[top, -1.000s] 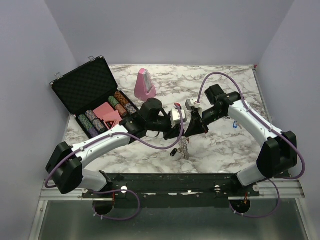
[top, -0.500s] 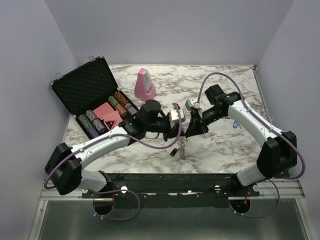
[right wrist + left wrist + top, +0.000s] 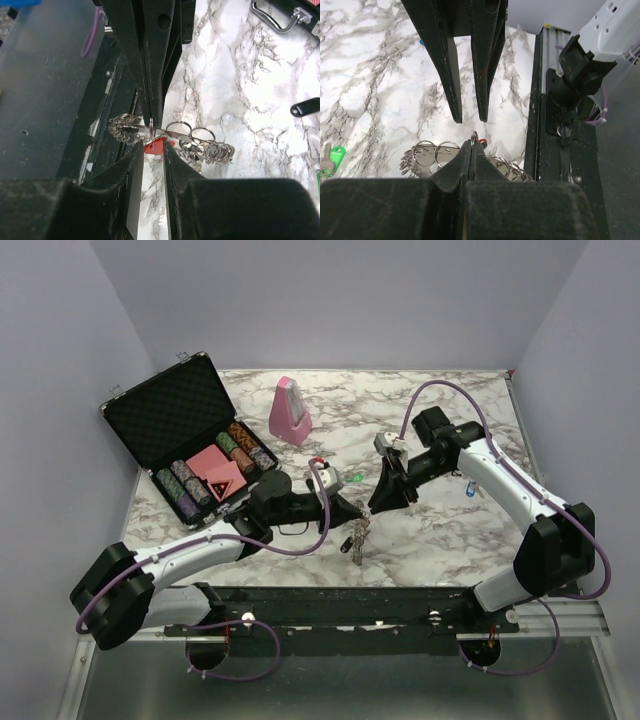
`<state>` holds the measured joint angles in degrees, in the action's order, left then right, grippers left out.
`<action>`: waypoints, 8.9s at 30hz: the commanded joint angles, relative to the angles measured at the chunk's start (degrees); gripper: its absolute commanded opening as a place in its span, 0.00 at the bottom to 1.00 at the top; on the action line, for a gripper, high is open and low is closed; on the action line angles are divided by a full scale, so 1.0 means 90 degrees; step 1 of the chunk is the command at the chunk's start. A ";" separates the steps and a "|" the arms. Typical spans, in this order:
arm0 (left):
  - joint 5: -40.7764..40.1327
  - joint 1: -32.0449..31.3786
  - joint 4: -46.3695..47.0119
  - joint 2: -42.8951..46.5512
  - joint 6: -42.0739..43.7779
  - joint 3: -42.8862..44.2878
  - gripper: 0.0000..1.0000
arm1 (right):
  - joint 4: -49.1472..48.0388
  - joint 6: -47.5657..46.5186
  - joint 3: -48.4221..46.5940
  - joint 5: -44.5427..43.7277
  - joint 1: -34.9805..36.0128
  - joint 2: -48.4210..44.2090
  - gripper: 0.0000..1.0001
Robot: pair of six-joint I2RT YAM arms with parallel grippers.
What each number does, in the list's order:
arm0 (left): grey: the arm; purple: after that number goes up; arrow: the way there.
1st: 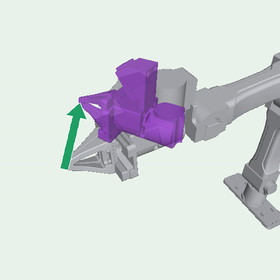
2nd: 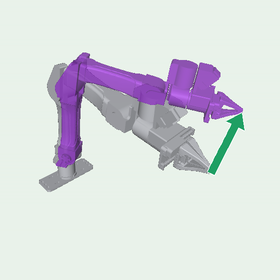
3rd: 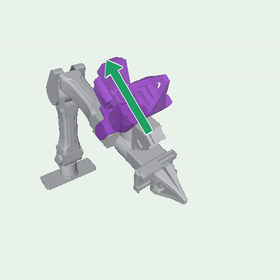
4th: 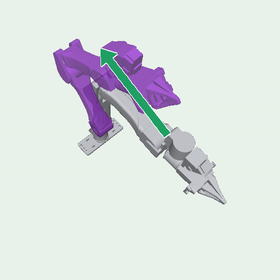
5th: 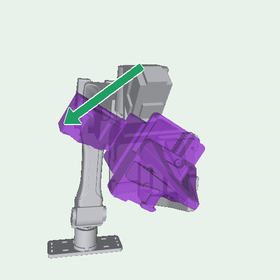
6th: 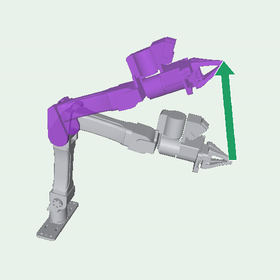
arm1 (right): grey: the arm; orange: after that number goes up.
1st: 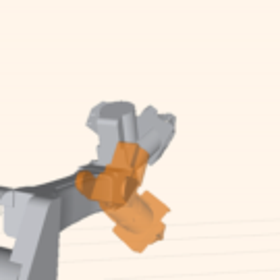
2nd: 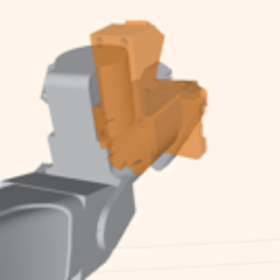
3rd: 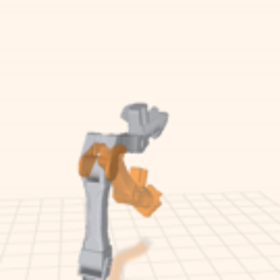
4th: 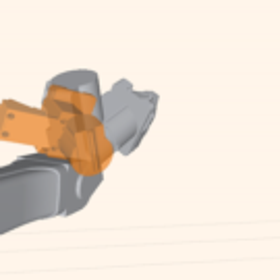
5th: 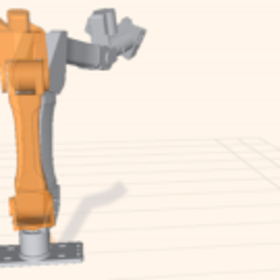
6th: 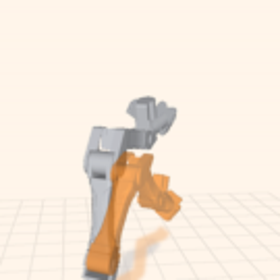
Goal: Put the keys on the keyring
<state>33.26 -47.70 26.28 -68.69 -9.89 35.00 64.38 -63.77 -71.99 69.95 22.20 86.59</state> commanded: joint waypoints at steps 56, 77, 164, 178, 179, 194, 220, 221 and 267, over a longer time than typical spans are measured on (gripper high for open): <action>-0.1244 0.0066 0.3857 0.0395 -0.1206 -0.1067 0.00 | -0.1128 0.1724 0.0293 0.0997 -0.0044 0.0096 0.00; -0.1195 0.0134 0.4991 -0.0103 -0.1587 -0.1321 0.00 | -0.1206 0.1714 0.0352 0.1212 -0.0200 -0.0187 0.22; 0.0679 0.0613 -0.2188 0.0123 0.0220 0.1530 0.75 | 0.0181 0.0064 -0.0166 -0.0233 -0.0269 -0.0041 0.00; 0.0719 0.0262 -0.2754 -0.0708 0.0444 0.2292 0.57 | 0.0161 0.0093 -0.0136 -0.0204 -0.0269 -0.0021 0.00; 0.0719 0.0242 -0.2812 -0.0747 0.0493 0.2331 0.55 | 0.0171 0.0103 -0.0146 -0.0195 -0.0269 -0.0011 0.00; 0.0563 0.0056 -0.3643 -0.1206 0.0855 0.2986 0.37 | 0.0171 0.0074 -0.0136 -0.0136 -0.0279 -0.0021 0.00; 0.0485 -0.0012 -0.3975 -0.1392 0.0845 0.3210 0.00 | 0.0259 -0.0034 -0.0127 -0.0058 -0.0269 -0.0011 0.01; 0.0398 -0.0022 -0.3994 -0.1372 0.0845 0.3201 0.00 | 0.0259 -0.0044 -0.0127 -0.0048 -0.0269 -0.0021 0.01; -0.1429 -0.0071 0.7207 -0.0923 -0.1479 -0.1536 0.00 | -0.2954 0.4088 0.0821 0.1554 -0.0640 -0.0441 0.45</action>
<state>22.44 -48.12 72.62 -78.72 -23.03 21.06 38.72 -27.27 -65.43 83.29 16.27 83.35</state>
